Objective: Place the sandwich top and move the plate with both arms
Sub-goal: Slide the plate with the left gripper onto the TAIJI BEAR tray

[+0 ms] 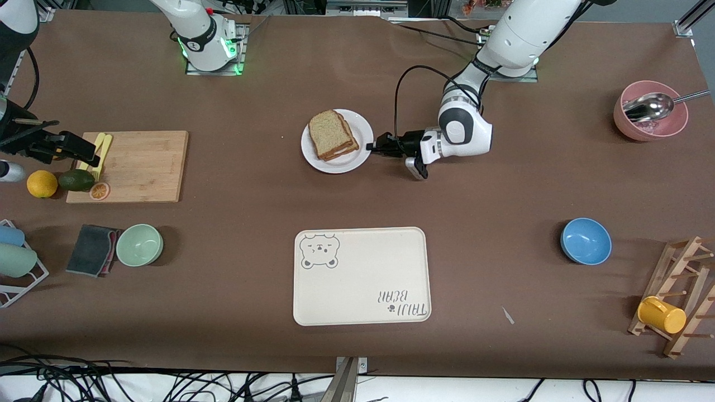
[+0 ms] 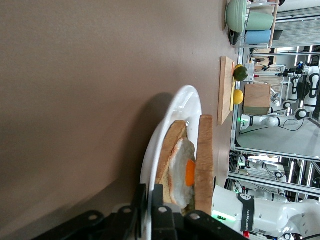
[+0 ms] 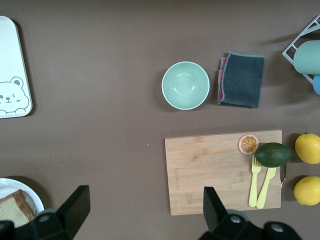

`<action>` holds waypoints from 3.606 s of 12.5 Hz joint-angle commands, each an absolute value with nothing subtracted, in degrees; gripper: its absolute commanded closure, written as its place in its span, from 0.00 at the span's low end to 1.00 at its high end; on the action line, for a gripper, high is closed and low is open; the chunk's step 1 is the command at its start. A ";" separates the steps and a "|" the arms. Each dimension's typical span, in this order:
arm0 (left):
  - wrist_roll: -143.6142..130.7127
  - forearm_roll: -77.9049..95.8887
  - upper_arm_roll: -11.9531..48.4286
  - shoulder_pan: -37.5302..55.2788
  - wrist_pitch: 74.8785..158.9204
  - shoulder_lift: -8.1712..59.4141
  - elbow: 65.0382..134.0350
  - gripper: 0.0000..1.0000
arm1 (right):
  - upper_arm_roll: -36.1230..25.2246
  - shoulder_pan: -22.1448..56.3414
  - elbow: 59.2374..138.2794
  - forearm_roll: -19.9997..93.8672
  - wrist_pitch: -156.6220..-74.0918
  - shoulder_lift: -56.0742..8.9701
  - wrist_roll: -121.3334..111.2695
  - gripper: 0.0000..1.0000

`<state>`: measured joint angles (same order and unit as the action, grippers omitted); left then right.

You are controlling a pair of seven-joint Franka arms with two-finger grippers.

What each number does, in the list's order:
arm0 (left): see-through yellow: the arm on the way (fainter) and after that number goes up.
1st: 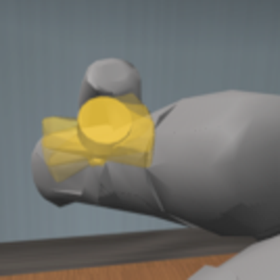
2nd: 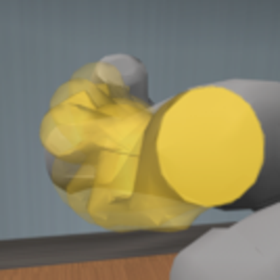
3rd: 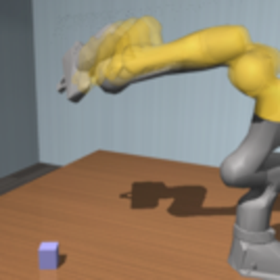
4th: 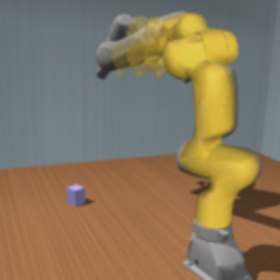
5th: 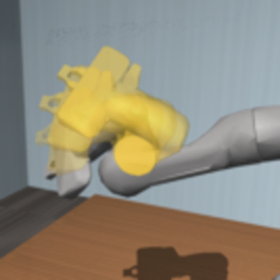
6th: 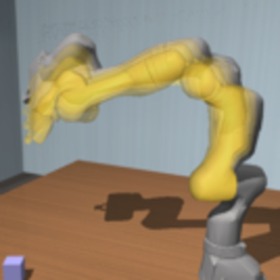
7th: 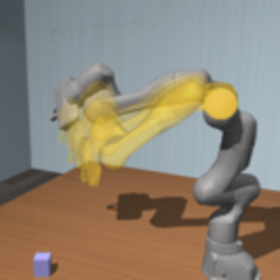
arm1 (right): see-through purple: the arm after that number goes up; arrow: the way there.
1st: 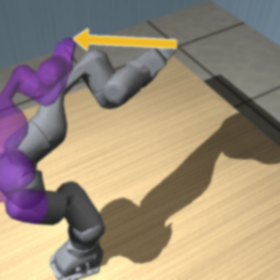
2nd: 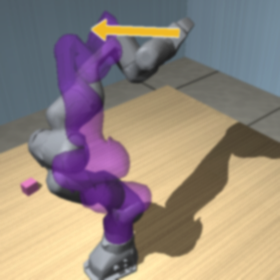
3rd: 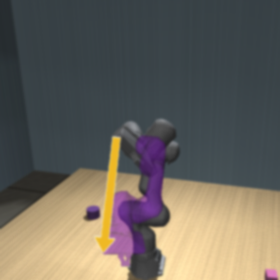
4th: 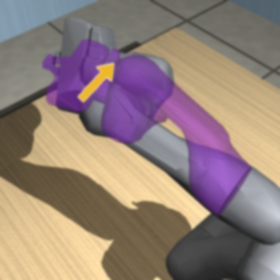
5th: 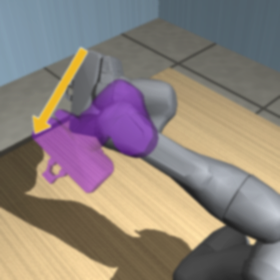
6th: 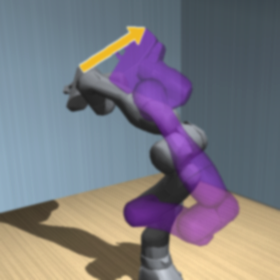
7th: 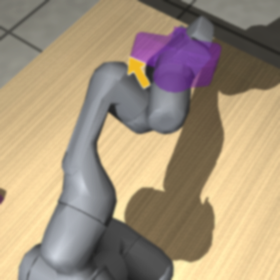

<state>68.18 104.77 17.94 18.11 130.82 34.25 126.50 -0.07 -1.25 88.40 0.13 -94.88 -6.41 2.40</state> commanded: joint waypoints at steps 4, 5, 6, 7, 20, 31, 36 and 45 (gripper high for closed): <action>69.61 106.35 17.84 18.81 131.22 34.19 125.86 1.00 | 0.00 -1.23 88.68 -0.10 -97.03 -7.98 2.90 0.00; 69.61 106.35 17.84 18.72 131.13 34.10 125.86 1.00 | -0.09 -1.49 88.42 -0.09 -97.03 -8.43 2.03 0.00; 69.61 106.35 17.84 18.72 131.13 33.84 125.86 1.00 | -0.09 -1.15 88.33 -0.52 -96.86 -8.61 1.93 0.00; 69.61 106.35 17.93 18.63 131.13 33.75 125.77 1.00 | 0.09 -1.06 88.50 -0.70 -96.51 -8.61 1.93 0.00; 61.90 99.96 17.14 15.91 131.04 31.20 117.87 1.00 | 0.00 -1.23 88.07 0.09 -99.14 -9.23 -1.41 0.00; 43.33 82.53 16.18 10.11 130.17 41.91 96.26 1.00 | 0.27 0.35 88.07 -0.53 -99.49 -9.23 -0.53 0.00; 39.73 78.41 10.64 8.89 124.54 45.26 88.87 1.00 | 0.18 0.18 88.07 -0.09 -99.32 -9.23 -0.71 0.00; 37.44 77.78 9.23 8.88 123.22 54.57 78.32 1.00 | 0.09 0.26 87.98 0.44 -94.59 -8.53 1.76 0.00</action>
<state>39.55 79.16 9.95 8.46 124.86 52.50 82.28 0.15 0.36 88.41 -0.04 -97.53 -9.29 0.73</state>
